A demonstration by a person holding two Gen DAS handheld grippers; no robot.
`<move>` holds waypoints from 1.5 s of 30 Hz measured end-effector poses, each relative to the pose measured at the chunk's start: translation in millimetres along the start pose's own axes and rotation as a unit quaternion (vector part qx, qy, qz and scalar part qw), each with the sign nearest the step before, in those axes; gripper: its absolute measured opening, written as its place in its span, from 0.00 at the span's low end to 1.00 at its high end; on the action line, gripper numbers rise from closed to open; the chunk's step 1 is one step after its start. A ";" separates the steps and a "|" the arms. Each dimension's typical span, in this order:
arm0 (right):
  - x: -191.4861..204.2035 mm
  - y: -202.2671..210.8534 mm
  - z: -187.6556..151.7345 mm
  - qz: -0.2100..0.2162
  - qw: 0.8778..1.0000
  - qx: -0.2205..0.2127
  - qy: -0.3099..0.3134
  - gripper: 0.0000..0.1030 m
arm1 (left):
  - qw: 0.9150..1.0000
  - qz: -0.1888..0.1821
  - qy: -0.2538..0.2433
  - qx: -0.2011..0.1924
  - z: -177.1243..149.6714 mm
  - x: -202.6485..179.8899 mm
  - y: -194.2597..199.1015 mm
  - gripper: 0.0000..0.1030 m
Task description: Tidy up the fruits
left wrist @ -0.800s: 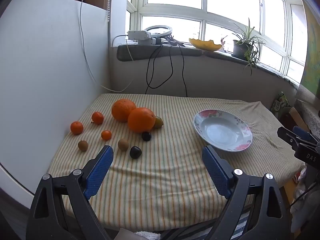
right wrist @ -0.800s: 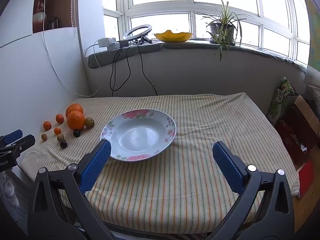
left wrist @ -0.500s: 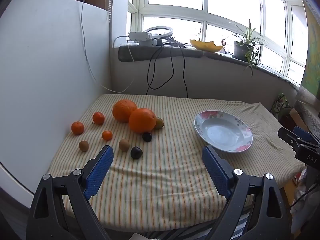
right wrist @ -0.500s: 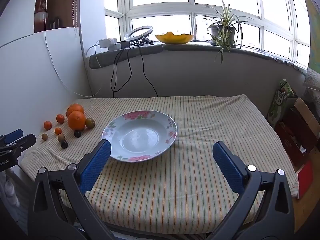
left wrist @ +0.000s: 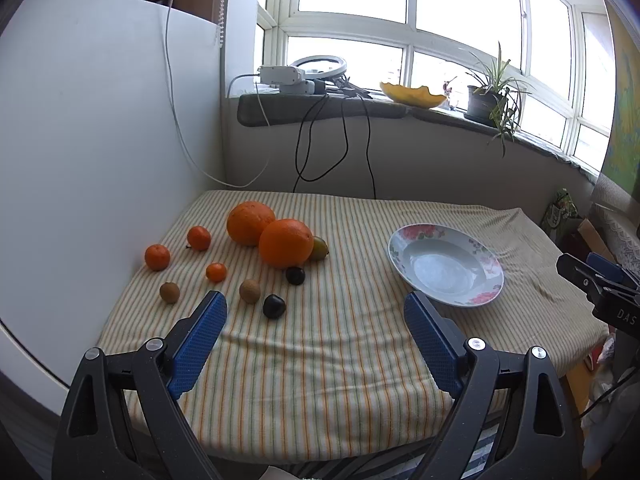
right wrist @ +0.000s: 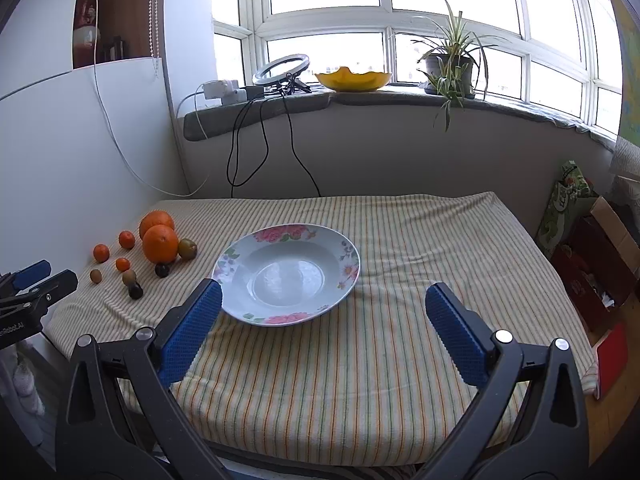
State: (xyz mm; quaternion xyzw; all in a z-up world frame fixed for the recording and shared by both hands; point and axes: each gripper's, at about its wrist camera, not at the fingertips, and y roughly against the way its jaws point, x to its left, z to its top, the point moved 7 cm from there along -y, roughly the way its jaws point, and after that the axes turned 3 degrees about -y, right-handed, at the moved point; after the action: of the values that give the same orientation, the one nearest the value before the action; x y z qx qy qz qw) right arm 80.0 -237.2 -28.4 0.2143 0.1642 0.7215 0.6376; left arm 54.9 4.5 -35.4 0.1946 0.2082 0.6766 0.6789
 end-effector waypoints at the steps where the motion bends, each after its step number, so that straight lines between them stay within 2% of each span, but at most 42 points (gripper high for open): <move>1: 0.2 0.1 -0.1 0.000 1.000 0.000 0.001 1.00 | 1.000 0.000 0.000 0.000 0.2 0.0 -0.1 0.88; 45: 4.1 0.8 0.1 0.004 1.000 0.002 0.006 1.00 | 1.000 0.001 0.003 -0.004 2.2 0.8 1.4 0.88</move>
State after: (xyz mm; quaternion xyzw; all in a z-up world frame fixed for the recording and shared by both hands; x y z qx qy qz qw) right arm 79.0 -233.2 -27.5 0.2125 0.1685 0.7251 0.6330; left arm 55.0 5.4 -32.8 0.1904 0.2074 0.6789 0.6781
